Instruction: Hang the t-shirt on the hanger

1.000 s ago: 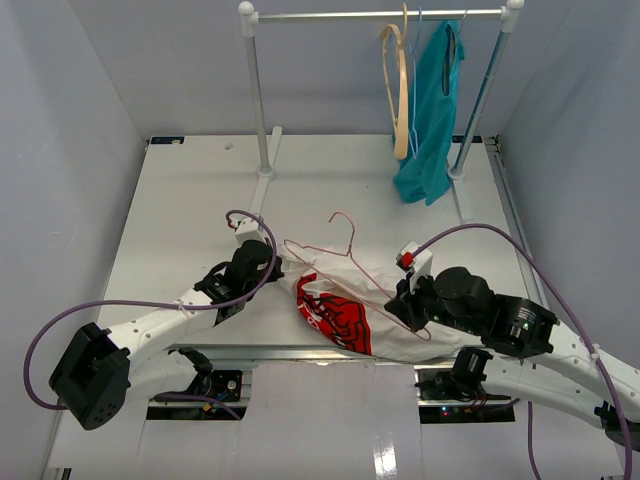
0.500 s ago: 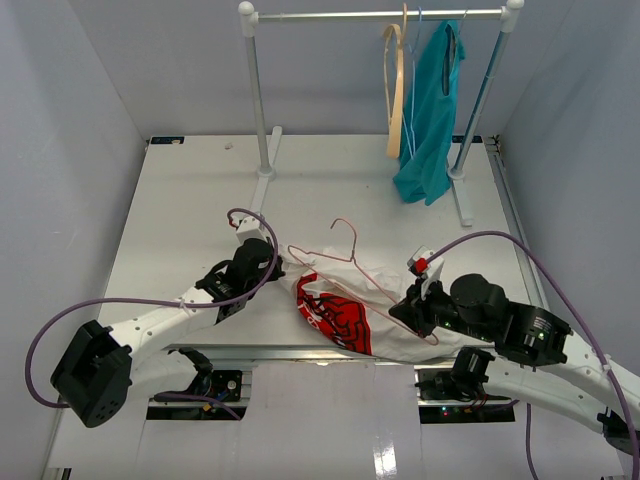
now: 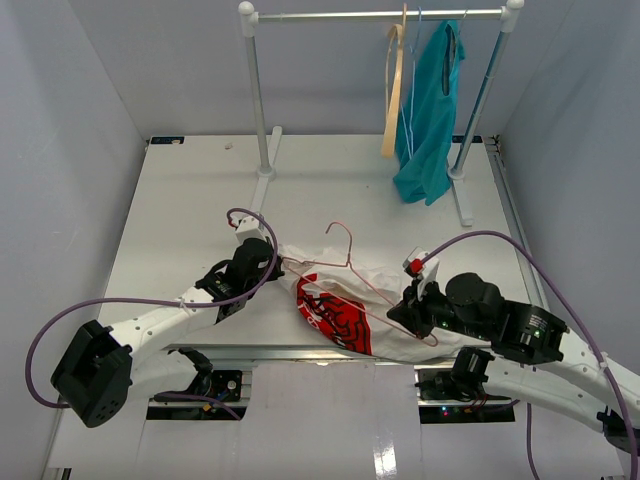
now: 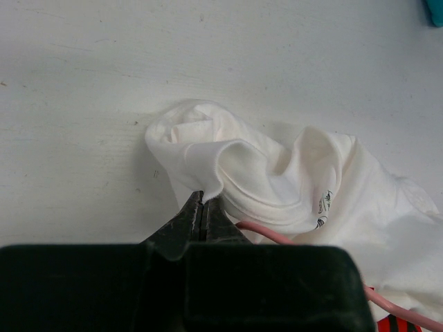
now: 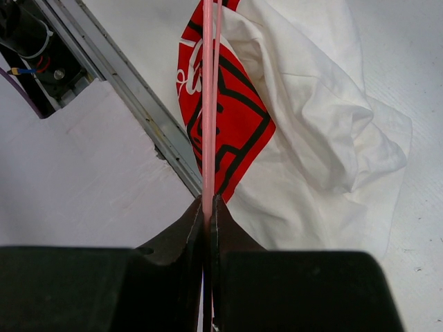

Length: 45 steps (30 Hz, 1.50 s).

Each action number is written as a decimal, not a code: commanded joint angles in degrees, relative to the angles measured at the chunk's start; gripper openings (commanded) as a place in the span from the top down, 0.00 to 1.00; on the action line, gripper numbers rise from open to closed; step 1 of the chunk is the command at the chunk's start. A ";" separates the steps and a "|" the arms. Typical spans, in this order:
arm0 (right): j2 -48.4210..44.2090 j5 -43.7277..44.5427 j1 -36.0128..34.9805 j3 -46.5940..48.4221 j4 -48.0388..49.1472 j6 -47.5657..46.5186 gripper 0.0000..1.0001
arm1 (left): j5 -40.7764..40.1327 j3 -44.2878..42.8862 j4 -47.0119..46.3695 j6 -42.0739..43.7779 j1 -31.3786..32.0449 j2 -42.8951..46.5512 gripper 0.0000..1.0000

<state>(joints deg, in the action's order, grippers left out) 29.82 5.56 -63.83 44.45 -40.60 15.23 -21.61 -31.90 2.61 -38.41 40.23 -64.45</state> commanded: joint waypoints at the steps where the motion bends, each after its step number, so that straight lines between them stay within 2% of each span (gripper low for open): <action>1: 2.56 0.28 -0.33 0.88 0.22 0.22 0.92 | 0.75 -2.11 -0.50 0.73 -0.24 1.25 1.00; 8: 10.85 4.70 -0.24 5.84 2.00 -1.68 0.92 | 11.20 -0.48 -5.52 2.40 -0.24 6.76 1.00; 13: 17.70 5.38 -0.30 10.37 3.59 -3.78 0.92 | 14.80 -3.56 -3.97 3.16 -0.15 9.28 1.00; 18: 21.16 5.79 -0.33 10.55 8.13 -4.58 0.92 | 17.84 -7.31 -1.47 2.20 -0.06 8.73 1.00; 24: 22.28 7.77 -0.33 5.01 20.80 -1.39 0.92 | 21.73 -10.71 -2.01 1.67 0.29 9.77 1.00; 34: 23.90 15.56 -0.24 -5.02 43.52 2.28 0.92 | 34.94 -14.80 -5.50 -0.12 0.60 9.34 1.00; 45: 23.68 18.73 -0.24 -13.29 65.46 2.23 0.92 | 39.82 -17.36 -4.62 -1.21 1.41 10.28 1.00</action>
<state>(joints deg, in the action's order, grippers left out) 53.62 21.07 -64.24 32.47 7.56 17.37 8.32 -46.16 0.70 -37.51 39.55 -56.67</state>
